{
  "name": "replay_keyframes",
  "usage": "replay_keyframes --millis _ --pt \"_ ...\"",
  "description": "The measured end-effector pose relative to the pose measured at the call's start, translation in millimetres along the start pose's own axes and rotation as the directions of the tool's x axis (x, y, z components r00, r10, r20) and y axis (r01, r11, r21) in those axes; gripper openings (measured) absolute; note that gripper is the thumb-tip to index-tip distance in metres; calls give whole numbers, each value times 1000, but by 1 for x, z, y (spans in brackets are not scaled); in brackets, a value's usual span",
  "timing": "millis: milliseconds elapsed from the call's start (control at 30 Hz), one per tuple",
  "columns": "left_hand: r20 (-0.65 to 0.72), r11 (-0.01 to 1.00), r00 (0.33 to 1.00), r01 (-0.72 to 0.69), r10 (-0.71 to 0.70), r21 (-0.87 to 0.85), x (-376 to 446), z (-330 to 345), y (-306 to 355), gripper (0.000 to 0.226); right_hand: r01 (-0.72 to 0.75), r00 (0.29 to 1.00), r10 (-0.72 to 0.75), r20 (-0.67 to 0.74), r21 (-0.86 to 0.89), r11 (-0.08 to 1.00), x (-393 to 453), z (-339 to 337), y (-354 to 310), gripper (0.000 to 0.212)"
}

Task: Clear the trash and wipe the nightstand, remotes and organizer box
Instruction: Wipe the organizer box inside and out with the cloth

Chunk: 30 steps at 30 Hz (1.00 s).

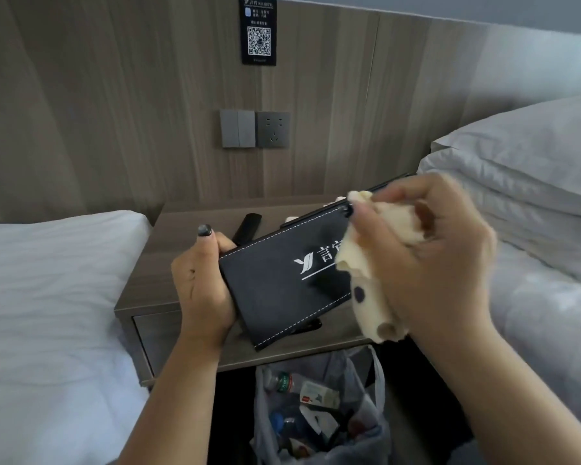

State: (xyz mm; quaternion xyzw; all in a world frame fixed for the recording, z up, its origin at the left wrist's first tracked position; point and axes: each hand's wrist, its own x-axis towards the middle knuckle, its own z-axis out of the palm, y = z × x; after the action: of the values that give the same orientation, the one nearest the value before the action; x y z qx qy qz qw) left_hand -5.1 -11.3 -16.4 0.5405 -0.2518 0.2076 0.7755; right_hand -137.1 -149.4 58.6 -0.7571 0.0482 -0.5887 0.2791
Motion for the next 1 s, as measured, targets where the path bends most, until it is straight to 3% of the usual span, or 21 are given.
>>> replay_keyframes --millis 100,233,333,433,600,733,867,933,1000 --pt "-7 1000 1000 -30 30 8 -2 -2 -1 52 216 958 -207 199 -24 976 -7 40 -17 27" --pt "38 997 996 -76 76 -3 -3 -4 -1 57 289 874 -217 435 -106 951 -30 62 -23 38" --pt "-10 997 997 -70 70 22 -3 -4 -3 49 285 869 -245 430 -29 958 -40 61 -21 22" --pt "-41 998 997 -62 62 -1 -2 -3 -4 38 298 863 -308 401 90 950 -46 62 -19 21" --pt "-25 997 997 -80 79 -20 -5 -1 3 31 439 744 -484 460 211 874 -41 55 -12 25" --pt "-36 997 997 -67 65 -40 -2 1 5 29 366 835 -391 388 141 920 -35 59 -8 27" --pt "-15 996 999 -41 40 -82 -8 -2 2 29 489 693 -535 482 231 841 -56 58 -13 22" --pt "-6 993 1000 -20 20 -114 -8 -2 2 28 474 729 -510 456 201 857 -48 50 -3 24" --pt "-27 994 1000 -1 -2 -113 -4 -2 0 27 372 861 -378 339 85 924 -38 46 8 28"
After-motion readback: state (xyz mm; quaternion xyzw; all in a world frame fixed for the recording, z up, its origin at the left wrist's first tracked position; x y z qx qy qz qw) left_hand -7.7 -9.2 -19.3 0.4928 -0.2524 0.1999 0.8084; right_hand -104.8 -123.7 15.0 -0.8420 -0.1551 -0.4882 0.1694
